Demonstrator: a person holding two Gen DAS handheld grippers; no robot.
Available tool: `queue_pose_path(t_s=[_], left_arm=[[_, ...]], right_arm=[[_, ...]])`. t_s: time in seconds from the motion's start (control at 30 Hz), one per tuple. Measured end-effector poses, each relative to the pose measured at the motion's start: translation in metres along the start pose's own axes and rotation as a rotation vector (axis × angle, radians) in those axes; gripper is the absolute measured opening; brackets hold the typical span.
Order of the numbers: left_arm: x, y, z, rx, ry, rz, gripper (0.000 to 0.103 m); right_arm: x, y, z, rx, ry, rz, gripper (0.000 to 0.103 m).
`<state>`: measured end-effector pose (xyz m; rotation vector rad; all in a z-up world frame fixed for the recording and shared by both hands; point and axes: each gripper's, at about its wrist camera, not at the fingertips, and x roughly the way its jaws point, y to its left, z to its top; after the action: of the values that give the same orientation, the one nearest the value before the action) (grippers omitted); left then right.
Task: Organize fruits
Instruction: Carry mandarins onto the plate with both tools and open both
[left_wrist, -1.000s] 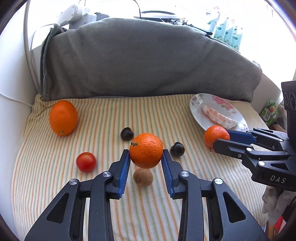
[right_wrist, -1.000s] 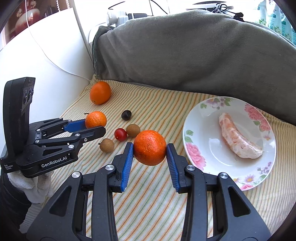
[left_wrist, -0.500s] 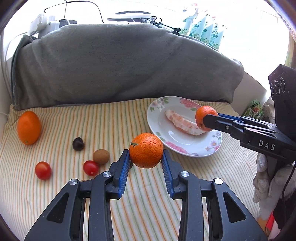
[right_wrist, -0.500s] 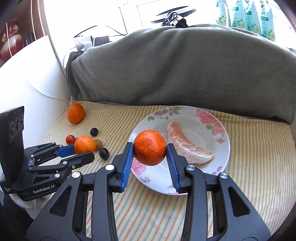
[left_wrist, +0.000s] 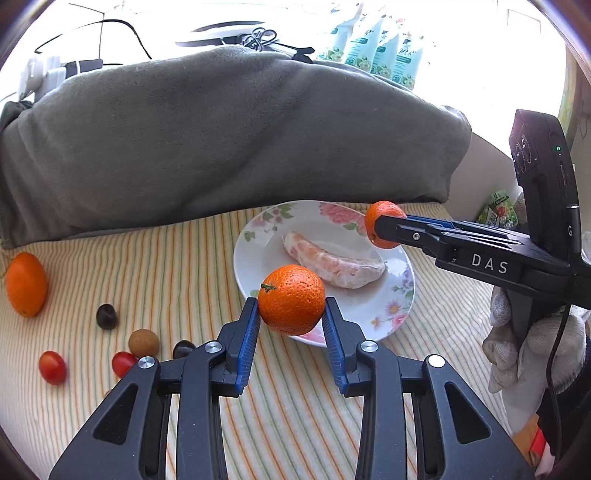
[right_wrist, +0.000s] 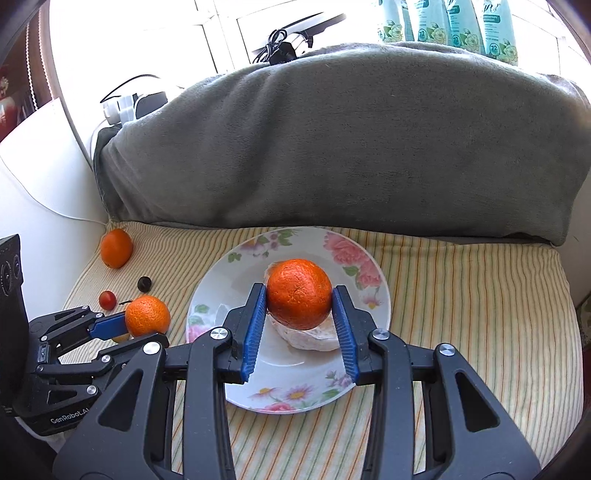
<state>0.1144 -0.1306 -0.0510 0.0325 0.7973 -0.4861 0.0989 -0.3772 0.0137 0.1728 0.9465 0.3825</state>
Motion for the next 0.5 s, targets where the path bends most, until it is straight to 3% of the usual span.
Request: queue_pose_path(t_s=[0.5], left_arm=[[0.012,-0.011,0.005,0.019,0.026,-0.013,0.033]], right_arm=[[0.013,-0.010,0.002,0.031,0.024,0.014,0.038]])
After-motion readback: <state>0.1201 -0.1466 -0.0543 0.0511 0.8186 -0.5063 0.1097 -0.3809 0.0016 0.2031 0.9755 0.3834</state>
